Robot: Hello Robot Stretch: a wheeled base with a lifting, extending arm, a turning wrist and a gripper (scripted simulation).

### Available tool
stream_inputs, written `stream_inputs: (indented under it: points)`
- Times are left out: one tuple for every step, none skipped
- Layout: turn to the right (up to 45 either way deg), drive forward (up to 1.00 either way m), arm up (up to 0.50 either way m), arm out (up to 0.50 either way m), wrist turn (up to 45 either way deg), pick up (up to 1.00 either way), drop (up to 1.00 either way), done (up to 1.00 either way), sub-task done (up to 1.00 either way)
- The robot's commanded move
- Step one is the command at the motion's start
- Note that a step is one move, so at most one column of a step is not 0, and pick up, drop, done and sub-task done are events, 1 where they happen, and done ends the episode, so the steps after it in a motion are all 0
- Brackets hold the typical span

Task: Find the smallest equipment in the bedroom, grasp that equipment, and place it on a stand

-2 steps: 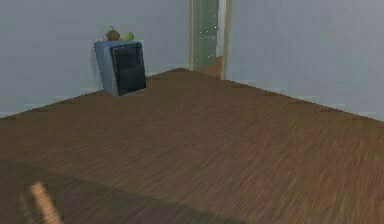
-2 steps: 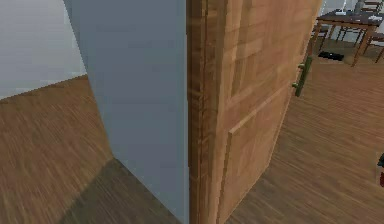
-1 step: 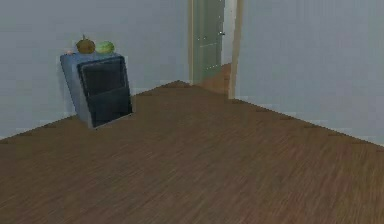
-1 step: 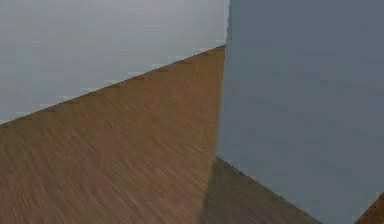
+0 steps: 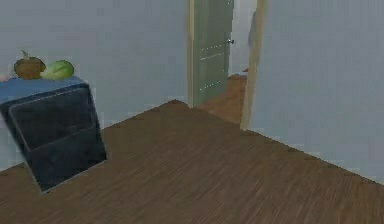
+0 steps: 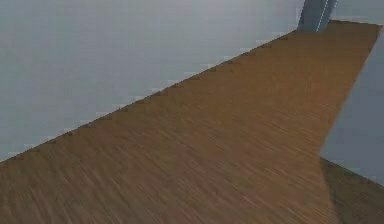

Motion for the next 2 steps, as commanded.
stream_inputs:
  points:
    - [0.0, 1.00, 0.00, 0.00, 0.0, 0.00, 0.00, 0.00, 0.00]
    - [3.0, 0.00, 0.00, 0.00, 0.0, 0.00, 0.00, 0.00, 0.00]
